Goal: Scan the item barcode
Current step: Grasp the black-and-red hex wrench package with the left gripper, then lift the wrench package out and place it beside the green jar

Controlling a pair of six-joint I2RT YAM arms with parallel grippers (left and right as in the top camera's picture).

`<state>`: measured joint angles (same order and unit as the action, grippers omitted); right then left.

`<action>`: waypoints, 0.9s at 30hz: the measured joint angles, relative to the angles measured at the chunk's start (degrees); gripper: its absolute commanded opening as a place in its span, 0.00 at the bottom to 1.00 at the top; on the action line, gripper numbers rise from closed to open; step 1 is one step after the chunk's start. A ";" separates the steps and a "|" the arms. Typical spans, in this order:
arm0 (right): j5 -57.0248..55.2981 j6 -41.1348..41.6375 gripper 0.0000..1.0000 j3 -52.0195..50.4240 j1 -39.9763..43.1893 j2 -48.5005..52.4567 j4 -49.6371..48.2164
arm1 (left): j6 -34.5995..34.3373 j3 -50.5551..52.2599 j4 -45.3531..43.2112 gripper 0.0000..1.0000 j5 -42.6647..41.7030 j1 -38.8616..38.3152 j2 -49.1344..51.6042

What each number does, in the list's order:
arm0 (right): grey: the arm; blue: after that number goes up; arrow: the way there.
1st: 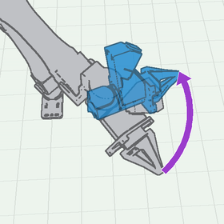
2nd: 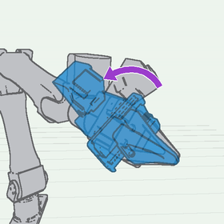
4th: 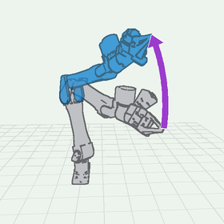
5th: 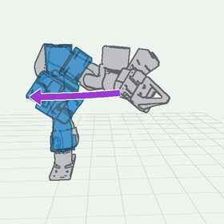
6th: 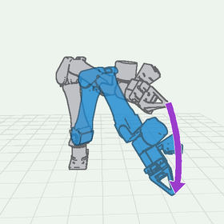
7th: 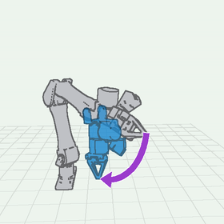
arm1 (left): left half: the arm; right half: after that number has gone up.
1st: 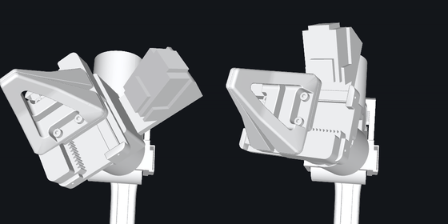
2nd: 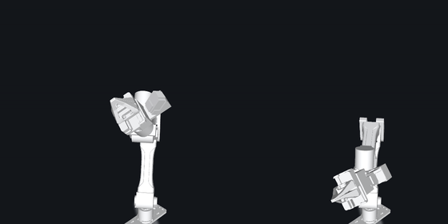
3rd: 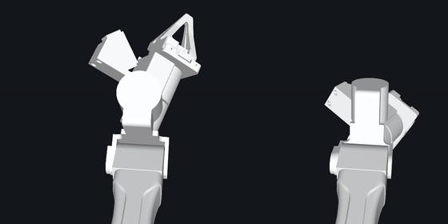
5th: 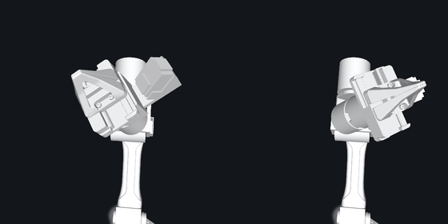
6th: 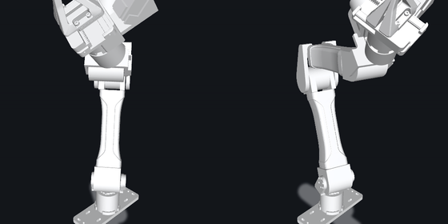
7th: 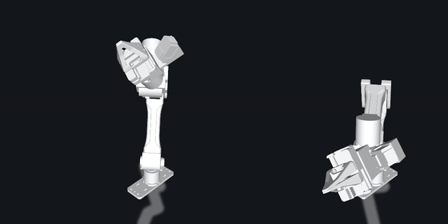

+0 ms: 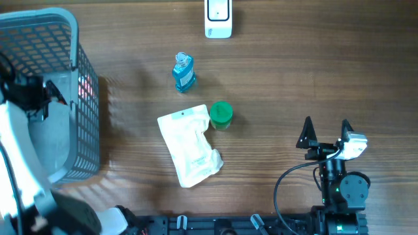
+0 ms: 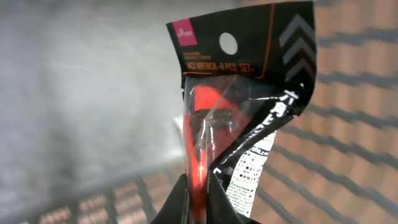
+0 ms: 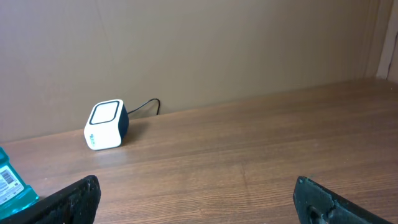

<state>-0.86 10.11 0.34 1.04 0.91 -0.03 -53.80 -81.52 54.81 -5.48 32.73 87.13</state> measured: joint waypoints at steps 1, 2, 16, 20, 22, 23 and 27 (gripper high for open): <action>0.02 0.00 1.00 0.00 0.00 0.00 0.00 | -0.02 -0.07 0.02 0.04 -1.75 0.00 -1.99; 0.02 0.00 1.00 0.00 0.00 0.00 0.00 | 0.00 -0.07 0.02 0.04 -3.06 0.00 -3.39; 0.02 0.00 1.00 0.00 0.00 0.00 0.00 | -0.02 -0.11 -3.48 0.04 -22.86 0.00 -24.90; 0.02 0.00 1.00 0.00 0.00 0.00 0.00 | -0.02 -0.15 -3.69 0.04 -27.28 -0.50 -29.38; 0.00 0.02 1.00 0.00 0.00 0.00 0.00 | -0.02 -0.15 -3.58 0.04 -28.68 -1.84 -30.56; 0.02 0.02 1.00 0.00 0.00 0.00 0.00 | -0.02 -0.15 -3.58 0.04 -29.46 -3.17 -30.86; 0.02 0.00 1.00 0.00 0.00 0.00 0.00 | 0.63 -0.15 -3.37 0.04 -30.99 -10.14 -30.45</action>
<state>-0.84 10.11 0.34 1.04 0.91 -0.03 -53.17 -81.67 51.44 -36.47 22.59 56.69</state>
